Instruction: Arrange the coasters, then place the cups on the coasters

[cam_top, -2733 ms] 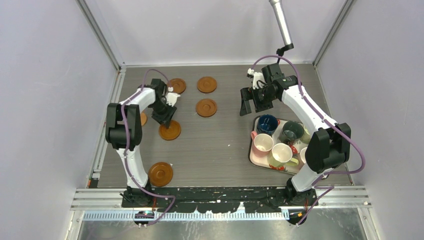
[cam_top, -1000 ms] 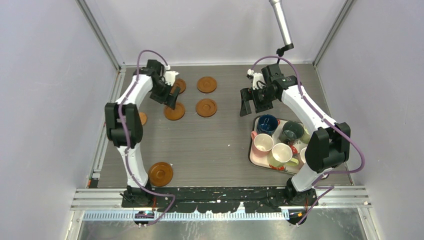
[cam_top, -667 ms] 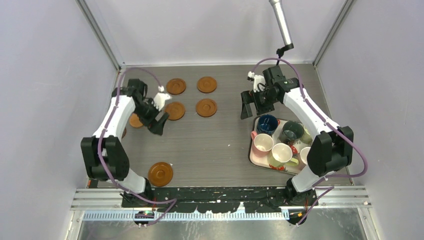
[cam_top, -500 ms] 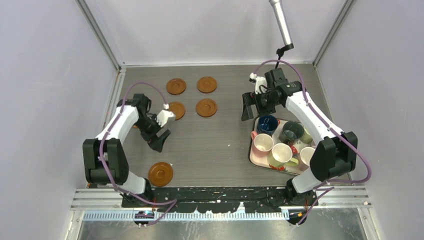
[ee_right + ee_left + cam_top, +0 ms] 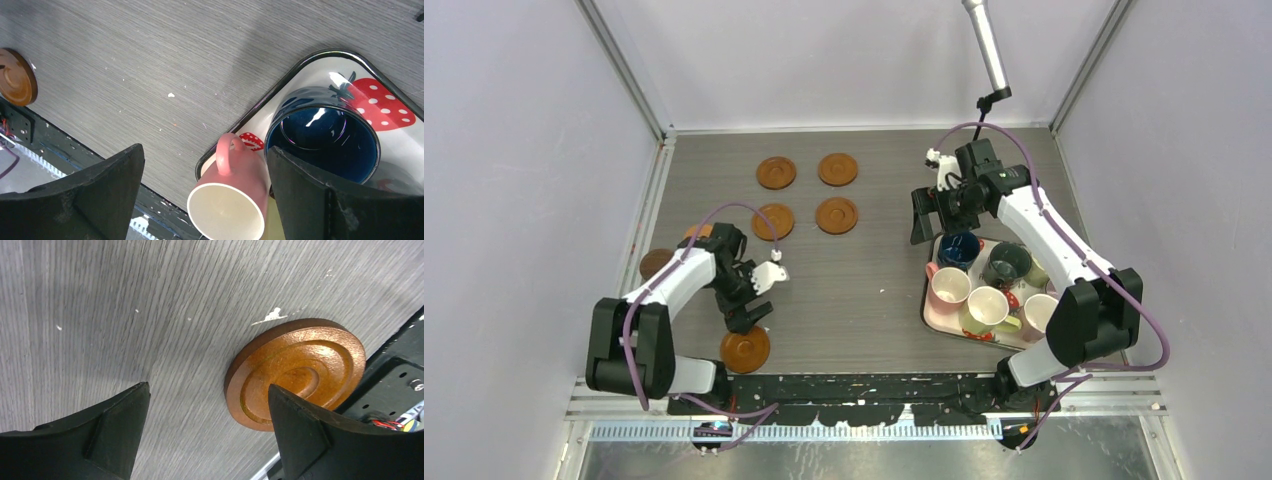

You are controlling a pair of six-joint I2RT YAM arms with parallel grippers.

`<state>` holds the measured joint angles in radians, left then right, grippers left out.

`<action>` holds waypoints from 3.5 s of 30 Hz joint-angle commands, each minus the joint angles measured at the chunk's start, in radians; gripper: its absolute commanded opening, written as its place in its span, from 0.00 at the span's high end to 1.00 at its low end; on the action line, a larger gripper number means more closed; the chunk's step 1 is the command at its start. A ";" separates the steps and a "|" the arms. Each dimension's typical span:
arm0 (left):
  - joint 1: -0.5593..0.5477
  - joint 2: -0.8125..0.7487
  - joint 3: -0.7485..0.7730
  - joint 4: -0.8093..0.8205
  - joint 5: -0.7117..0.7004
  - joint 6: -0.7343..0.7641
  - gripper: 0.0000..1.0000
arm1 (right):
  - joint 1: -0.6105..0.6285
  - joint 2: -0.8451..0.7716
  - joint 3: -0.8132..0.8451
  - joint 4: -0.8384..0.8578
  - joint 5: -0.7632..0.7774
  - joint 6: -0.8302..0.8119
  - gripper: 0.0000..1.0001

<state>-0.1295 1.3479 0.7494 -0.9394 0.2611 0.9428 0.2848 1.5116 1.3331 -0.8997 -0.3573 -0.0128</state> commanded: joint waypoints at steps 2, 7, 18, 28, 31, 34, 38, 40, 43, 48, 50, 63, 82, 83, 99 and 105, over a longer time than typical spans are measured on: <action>-0.036 0.017 -0.037 0.072 -0.039 0.029 0.12 | -0.002 0.002 0.045 -0.021 -0.012 -0.024 0.04; -0.097 0.003 -0.101 0.083 -0.070 0.057 0.12 | -0.001 0.018 0.055 -0.027 -0.016 -0.024 0.04; -0.136 0.023 -0.083 0.051 -0.071 0.093 0.04 | -0.001 0.035 0.064 -0.034 -0.014 -0.027 0.04; -0.214 0.061 -0.091 0.076 -0.112 0.114 0.08 | -0.001 0.044 0.071 -0.042 -0.013 -0.030 0.04; -0.226 0.066 -0.090 0.110 -0.113 0.084 0.12 | -0.001 0.047 0.069 -0.043 -0.008 -0.030 0.04; -0.229 0.073 -0.081 0.210 -0.133 0.013 0.26 | -0.001 0.051 0.070 -0.043 -0.010 -0.029 0.04; -0.229 0.093 -0.024 0.243 -0.083 -0.064 0.39 | -0.001 0.056 0.074 -0.043 -0.009 -0.029 0.04; -0.229 0.111 0.008 0.258 -0.062 -0.097 0.42 | -0.002 0.057 0.074 -0.042 -0.008 -0.029 0.04; -0.229 0.156 0.058 0.307 -0.064 -0.148 0.45 | -0.001 0.060 0.075 -0.042 -0.008 -0.029 0.04; -0.234 0.288 0.163 0.381 -0.082 -0.249 0.47 | -0.002 0.063 0.077 -0.043 -0.019 -0.029 0.04; -0.243 0.350 0.224 0.383 -0.101 -0.291 0.47 | -0.001 0.063 0.077 -0.044 -0.023 -0.029 0.04; -0.303 0.543 0.475 0.417 -0.181 -0.473 0.50 | -0.002 0.066 0.081 -0.044 -0.023 -0.039 0.04; -0.325 0.536 0.576 0.342 -0.126 -0.524 0.47 | -0.002 0.074 0.089 -0.045 -0.028 -0.038 0.04; -0.325 0.530 0.577 0.333 -0.123 -0.524 0.47 | -0.003 0.074 0.089 -0.046 -0.028 -0.038 0.04; -0.154 0.310 0.620 0.108 -0.014 -0.487 0.26 | -0.002 0.062 0.099 -0.058 -0.036 -0.039 0.04; 0.172 0.347 0.631 0.066 0.006 -0.357 0.28 | -0.003 0.053 0.089 -0.058 -0.047 -0.041 0.04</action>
<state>-0.1390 1.6733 1.3518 -0.7963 0.2340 0.4911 0.2848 1.5867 1.3876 -0.9524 -0.3809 -0.0448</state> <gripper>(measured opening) 0.730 0.963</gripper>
